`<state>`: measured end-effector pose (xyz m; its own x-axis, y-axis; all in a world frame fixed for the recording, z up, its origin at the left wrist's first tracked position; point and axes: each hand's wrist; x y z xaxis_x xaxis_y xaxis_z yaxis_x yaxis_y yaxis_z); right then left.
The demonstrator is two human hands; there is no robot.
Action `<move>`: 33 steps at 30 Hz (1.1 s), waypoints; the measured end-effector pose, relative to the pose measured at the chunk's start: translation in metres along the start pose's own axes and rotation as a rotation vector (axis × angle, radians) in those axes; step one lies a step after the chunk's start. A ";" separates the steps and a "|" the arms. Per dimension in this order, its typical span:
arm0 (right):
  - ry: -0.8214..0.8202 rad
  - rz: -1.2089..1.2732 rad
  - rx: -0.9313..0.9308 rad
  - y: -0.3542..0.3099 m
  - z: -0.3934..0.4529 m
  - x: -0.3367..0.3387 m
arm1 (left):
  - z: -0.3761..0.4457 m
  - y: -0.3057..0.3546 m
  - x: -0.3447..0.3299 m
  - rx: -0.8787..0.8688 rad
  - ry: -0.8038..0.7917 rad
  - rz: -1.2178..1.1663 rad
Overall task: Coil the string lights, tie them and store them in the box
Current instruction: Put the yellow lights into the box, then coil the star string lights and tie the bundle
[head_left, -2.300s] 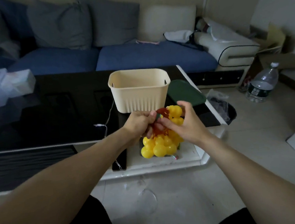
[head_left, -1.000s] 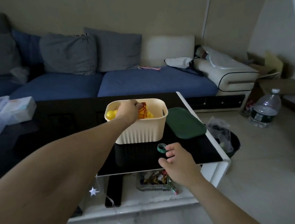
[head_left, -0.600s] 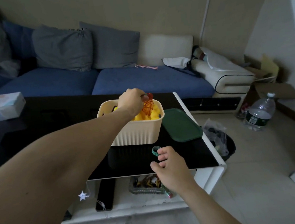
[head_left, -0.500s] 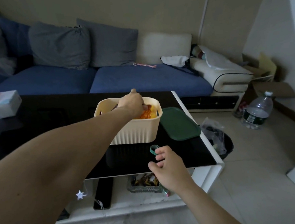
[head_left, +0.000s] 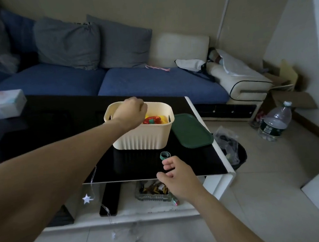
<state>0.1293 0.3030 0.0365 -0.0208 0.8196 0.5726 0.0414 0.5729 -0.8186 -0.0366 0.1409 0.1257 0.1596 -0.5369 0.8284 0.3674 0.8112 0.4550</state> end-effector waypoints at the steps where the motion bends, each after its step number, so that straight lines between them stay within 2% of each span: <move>1: 0.005 0.008 0.003 -0.001 -0.001 0.000 | -0.014 -0.008 0.001 0.004 0.163 -0.076; 3: 0.018 0.021 0.000 -0.002 0.000 0.000 | -0.040 -0.025 0.002 0.105 0.394 -0.239; 5: 0.008 0.025 -0.011 -0.002 0.001 -0.002 | -0.062 -0.047 -0.002 0.312 0.488 -0.297; 6: 0.001 0.023 -0.010 -0.001 0.002 -0.002 | -0.068 -0.058 -0.006 0.418 0.460 -0.269; 8: -0.014 0.029 -0.007 -0.003 0.000 -0.005 | -0.084 -0.084 -0.017 0.597 0.258 -0.128; 11: -0.022 0.026 0.013 -0.007 -0.004 -0.009 | -0.107 -0.113 -0.031 0.720 -0.037 0.061; 13: -0.055 0.005 0.021 -0.010 -0.006 -0.012 | -0.118 -0.121 -0.030 0.694 -0.168 0.142; 19: -0.152 -0.062 0.050 -0.016 -0.007 -0.019 | -0.124 -0.108 -0.020 0.579 -0.338 0.280; 22: -0.154 -0.060 0.065 -0.015 -0.005 -0.024 | -0.123 -0.089 -0.014 0.479 -0.487 0.269; 25: -0.101 -0.006 0.125 -0.019 -0.005 -0.030 | -0.123 -0.066 -0.005 0.331 -0.561 0.207; 28: -0.117 0.085 0.105 -0.022 -0.004 -0.035 | -0.127 -0.047 -0.004 0.297 -0.506 0.038; 31: -0.328 0.142 -0.052 -0.021 -0.005 -0.041 | -0.139 -0.037 -0.008 0.273 -0.344 -0.225; 33: -0.388 0.157 -0.118 -0.022 -0.008 -0.045 | -0.147 -0.032 -0.014 0.237 -0.267 -0.396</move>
<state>0.1378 0.2532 0.0290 -0.3778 0.8515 0.3637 0.1876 0.4551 -0.8705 0.0843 0.0887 0.0512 -0.1994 -0.7601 0.6185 0.1306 0.6049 0.7855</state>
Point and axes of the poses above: each hand's wrist, its own z-axis towards the middle knuckle, its own x-axis out of the back of the hand, y = z × x, and after that the axes turned 2 degrees about x, right-handed
